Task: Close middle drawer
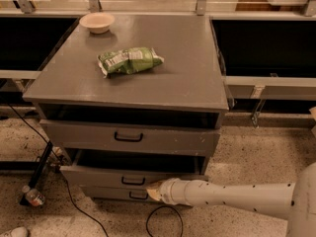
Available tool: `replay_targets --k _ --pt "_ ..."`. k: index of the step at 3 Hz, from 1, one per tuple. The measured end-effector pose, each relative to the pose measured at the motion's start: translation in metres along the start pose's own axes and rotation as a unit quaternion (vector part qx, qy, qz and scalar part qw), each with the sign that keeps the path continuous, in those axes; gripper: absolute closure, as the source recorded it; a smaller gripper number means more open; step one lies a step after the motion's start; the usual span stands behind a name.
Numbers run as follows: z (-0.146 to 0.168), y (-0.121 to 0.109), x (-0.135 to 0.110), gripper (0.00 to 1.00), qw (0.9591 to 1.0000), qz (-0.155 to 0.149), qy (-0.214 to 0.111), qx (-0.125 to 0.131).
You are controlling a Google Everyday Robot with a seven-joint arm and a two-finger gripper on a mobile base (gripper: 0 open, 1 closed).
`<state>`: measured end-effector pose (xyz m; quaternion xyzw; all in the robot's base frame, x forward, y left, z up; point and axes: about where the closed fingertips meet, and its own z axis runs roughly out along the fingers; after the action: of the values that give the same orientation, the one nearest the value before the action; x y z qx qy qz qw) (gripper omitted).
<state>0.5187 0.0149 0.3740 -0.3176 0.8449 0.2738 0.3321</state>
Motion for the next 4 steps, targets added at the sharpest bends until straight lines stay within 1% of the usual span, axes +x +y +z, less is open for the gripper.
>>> replay_targets --k 1,2,3,4 --pt "0.005 -0.005 -0.008 1.00 0.9999 -0.002 -0.008 0.009" --pt "0.024 -0.017 -0.045 1.00 0.9988 -0.024 -0.032 0.026" --pt "0.024 -0.017 -0.045 1.00 0.9988 -0.024 -0.032 0.026" --pt "0.005 -0.011 -0.027 1.00 0.9993 -0.019 -0.020 0.026"
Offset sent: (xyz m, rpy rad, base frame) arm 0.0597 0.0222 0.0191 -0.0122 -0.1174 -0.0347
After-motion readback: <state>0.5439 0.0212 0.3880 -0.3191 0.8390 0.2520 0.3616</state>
